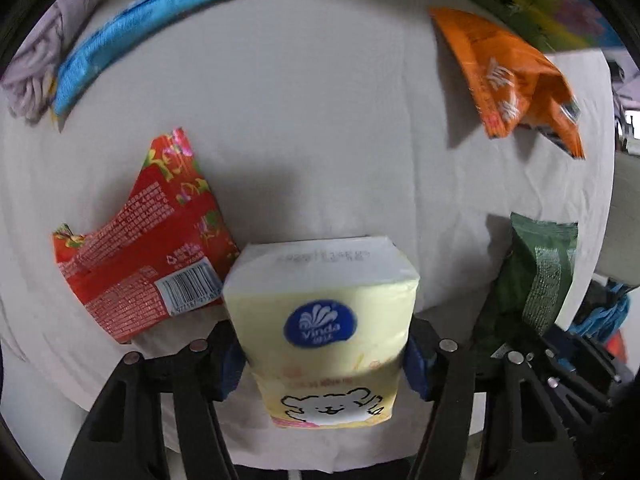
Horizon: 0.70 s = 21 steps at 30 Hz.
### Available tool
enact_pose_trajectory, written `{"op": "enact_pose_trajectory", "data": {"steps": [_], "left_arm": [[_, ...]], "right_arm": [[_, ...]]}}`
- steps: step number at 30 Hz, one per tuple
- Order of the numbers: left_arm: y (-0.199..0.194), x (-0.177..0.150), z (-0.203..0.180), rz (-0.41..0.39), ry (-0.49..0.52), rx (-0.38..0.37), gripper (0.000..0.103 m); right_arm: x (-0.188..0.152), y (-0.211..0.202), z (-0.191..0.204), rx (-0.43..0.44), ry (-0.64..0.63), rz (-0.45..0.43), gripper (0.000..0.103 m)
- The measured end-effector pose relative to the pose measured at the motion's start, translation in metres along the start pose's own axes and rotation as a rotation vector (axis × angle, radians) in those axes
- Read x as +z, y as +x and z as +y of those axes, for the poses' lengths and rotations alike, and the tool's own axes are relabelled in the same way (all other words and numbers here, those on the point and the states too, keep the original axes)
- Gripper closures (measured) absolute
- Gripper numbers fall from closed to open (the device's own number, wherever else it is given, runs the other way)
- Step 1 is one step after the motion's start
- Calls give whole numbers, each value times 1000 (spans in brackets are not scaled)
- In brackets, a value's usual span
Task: Organize soft objects
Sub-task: 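Carry both packs into the cardboard box and open both tools to release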
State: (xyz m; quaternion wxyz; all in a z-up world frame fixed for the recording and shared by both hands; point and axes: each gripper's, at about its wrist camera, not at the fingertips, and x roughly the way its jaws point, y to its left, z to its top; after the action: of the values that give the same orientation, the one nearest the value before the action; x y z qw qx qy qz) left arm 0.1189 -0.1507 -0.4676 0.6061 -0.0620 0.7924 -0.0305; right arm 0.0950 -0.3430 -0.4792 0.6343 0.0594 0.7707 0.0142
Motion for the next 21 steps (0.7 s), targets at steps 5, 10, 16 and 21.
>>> {"op": "enact_pose_trajectory", "data": {"steps": [5,10,16,21], "left_arm": [[-34,-32,-27,-126,104,66,43],[-110,-49,-48,-258,161,9,43],[-225,-14,-40,-372,238,-16,43],[-279,51,-23,-458,266,-10,43]], "right_arm": [[-10,-21,0,33,52,-18,70],[-15,-76,3,115,62,-85,70],[14,-171,25,182,25,-229,70],[55,-236,43,210,-23,-326,70]]}}
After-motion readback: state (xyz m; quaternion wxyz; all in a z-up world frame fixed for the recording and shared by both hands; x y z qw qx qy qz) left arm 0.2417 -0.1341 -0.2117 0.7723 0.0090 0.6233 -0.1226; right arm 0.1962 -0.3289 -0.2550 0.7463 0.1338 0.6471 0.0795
